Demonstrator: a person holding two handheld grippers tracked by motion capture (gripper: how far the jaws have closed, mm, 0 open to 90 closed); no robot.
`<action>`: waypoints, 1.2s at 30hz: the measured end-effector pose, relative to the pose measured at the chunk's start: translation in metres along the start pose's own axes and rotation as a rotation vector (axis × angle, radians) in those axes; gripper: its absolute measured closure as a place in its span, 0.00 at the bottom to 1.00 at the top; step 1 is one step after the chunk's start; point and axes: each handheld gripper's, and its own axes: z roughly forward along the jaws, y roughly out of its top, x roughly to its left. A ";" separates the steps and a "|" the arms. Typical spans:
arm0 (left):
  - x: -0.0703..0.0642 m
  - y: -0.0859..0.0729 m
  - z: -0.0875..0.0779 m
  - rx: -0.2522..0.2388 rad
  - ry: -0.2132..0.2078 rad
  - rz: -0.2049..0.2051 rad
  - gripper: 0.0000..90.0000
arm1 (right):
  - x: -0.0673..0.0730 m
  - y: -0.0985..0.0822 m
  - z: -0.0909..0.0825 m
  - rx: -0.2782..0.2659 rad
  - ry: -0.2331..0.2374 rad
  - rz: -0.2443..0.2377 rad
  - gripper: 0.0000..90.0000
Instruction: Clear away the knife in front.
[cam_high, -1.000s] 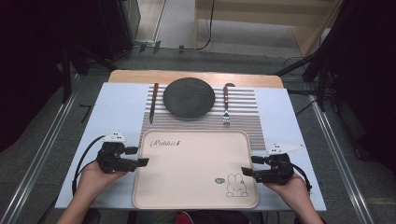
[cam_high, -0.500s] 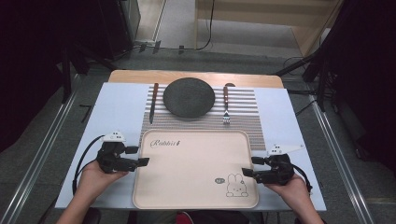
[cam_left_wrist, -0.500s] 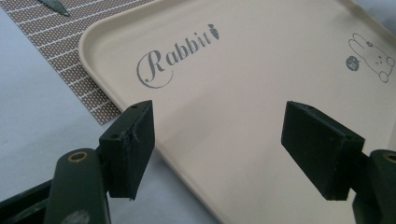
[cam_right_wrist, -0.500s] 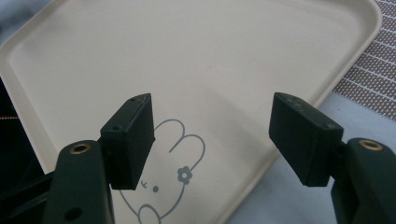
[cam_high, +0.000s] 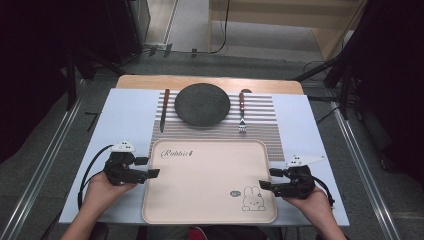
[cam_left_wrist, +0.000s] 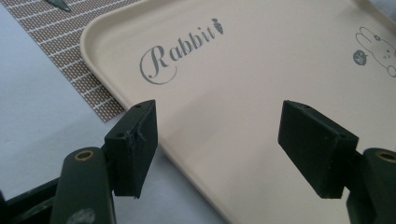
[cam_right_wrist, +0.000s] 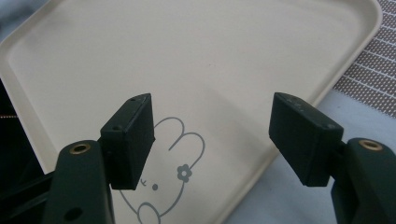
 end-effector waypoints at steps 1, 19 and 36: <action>0.001 0.000 0.000 -0.006 0.004 0.001 0.31 | 0.000 0.000 0.000 -0.001 -0.001 0.002 0.34; 0.012 0.004 0.005 -0.042 0.076 -0.033 0.31 | -0.003 -0.001 -0.001 -0.020 -0.013 0.011 0.33; 0.015 0.023 0.016 -0.023 0.143 0.005 0.31 | -0.003 -0.002 0.000 -0.021 -0.020 0.017 0.33</action>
